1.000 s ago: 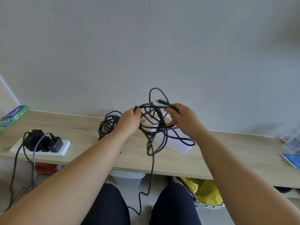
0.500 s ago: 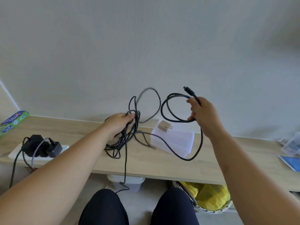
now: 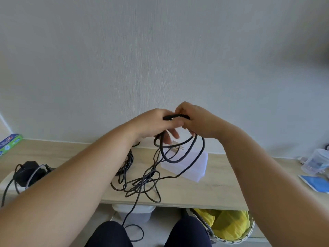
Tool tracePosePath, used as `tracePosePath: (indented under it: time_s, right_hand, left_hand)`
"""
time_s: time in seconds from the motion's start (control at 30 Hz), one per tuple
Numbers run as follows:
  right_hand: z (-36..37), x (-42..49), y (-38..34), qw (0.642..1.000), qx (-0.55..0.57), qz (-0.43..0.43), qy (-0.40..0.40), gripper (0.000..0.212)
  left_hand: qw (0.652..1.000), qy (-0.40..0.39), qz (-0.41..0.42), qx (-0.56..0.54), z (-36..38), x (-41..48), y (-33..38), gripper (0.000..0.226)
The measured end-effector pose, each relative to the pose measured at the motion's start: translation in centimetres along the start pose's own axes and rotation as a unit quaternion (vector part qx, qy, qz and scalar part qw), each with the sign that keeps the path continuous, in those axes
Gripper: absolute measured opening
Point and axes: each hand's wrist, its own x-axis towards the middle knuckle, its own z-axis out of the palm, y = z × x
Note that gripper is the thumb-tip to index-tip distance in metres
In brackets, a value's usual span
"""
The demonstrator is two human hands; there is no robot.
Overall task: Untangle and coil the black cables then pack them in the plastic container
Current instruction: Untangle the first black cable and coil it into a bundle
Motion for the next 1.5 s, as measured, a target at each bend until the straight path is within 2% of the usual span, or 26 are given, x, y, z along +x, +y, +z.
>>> tracePosePath:
  time_s: [0.1,0.17,0.2,0.27,0.33,0.37,0.43,0.47,0.53,0.67,0.8,0.87,0.93,0.97,1.03,1.1,1.17,1.27,1.33,1.4,1.43,1.5]
  right_hand:
    - [0.3,-0.1,0.6,1.0,0.008,-0.014,-0.005,0.005]
    - [0.7,-0.3,1.1,0.995,0.092,-0.019,0.02,0.007]
    - [1.0,-0.4,1.5,0.984,0.172,-0.023,0.042,0.009]
    - [2.1,-0.7,2.9,0.937,0.338,-0.009,0.089,0.023]
    - [3.9,-1.4,4.6,0.911,0.395,0.049,0.106,0.046]
    - [5.2,-1.6,5.3,0.909,0.398,0.088,0.092,0.053]
    - [8.0,-2.0,6.3,0.896,0.411,0.161,0.04,0.051]
    - [9.3,-2.0,6.4,0.885,0.428,0.181,0.017,0.049]
    - [10.9,-1.4,5.6,0.877,0.437,0.201,-0.005,0.045]
    - [13.2,0.0,4.9,0.9,0.378,0.219,-0.004,0.035]
    - [14.7,-0.1,6.3,0.93,0.284,0.231,-0.006,0.027]
    - [14.0,-0.2,6.0,0.9,0.363,0.24,0.03,0.03]
    - [13.2,-0.2,5.7,0.858,0.459,0.223,0.063,0.031]
    - [12.9,-0.2,5.8,0.851,0.479,0.203,0.07,0.03]
    - [12.6,-0.7,6.4,0.89,0.418,0.167,0.072,0.024]
    - [12.1,-1.5,7.3,0.938,0.298,0.164,0.073,0.015]
    - [11.2,-2.0,7.5,0.961,0.211,0.165,0.072,0.016]
    - [9.9,-2.1,5.9,0.991,0.068,0.119,-0.004,0.019]
    - [9.2,-1.9,4.3,0.996,-0.015,0.06,-0.06,0.025]
    - [8.0,-1.9,2.6,0.996,-0.053,-0.008,-0.068,0.028]
    - [7.3,-1.9,1.9,0.996,-0.062,-0.038,-0.05,0.027]
    - [5.7,-1.8,0.8,0.993,-0.092,-0.081,-0.001,0.024]
  left_hand:
    - [0.989,-0.068,-0.084,-0.105,-0.2,0.0,-0.5,0.03]
    - [0.975,-0.102,-0.082,-0.182,-0.2,-0.2,-0.6,0.026]
    - [0.964,-0.102,-0.068,-0.234,-0.2,-0.3,-0.7,0.024]
    - [0.935,-0.081,-0.042,-0.343,-0.4,-0.4,-0.9,0.021]
    - [0.892,-0.05,-0.016,-0.448,-0.8,-0.4,-1.3,0.019]
    - [0.869,-0.035,-0.005,-0.494,-1.1,-0.3,-1.6,0.02]
    - [0.828,-0.01,0.005,-0.561,-1.5,-0.1,-2.0,0.021]
    - [0.818,-0.004,0.006,-0.575,-1.6,0.0,-2.0,0.021]
    - [0.819,-0.001,0.007,-0.574,-1.7,0.0,-1.8,0.022]
    - [0.833,0.007,0.025,-0.552,-2.2,-0.4,-1.5,0.025]
    - [0.811,0.04,0.063,-0.581,-3.6,-1.1,-1.6,0.031]
    - [0.783,0.087,0.091,-0.61,-4.3,-1.3,-1.6,0.034]
    - [0.737,0.135,0.118,-0.652,-4.9,-1.2,-1.6,0.037]
    - [0.713,0.153,0.131,-0.672,-5.3,-1.1,-1.5,0.038]
    - [0.668,0.174,0.149,-0.708,-6.1,-1.0,-1.3,0.039]
    - [0.649,0.193,0.148,-0.72,-6.4,-0.8,-1.4,0.04]
    - [0.671,0.229,0.136,-0.692,-5.5,-0.5,-1.5,0.039]
    - [0.736,0.272,0.123,-0.608,-3.3,0.4,-1.4,0.038]
    - [0.823,0.287,0.122,-0.474,-1.7,0.7,-1.4,0.037]
    - [0.906,0.282,0.117,-0.294,0.0,0.7,-1.7,0.033]
    - [0.932,0.269,0.11,-0.215,0.8,0.5,-2.0,0.03]
    - [0.96,0.243,0.104,-0.093,1.7,0.0,-2.7,0.024]
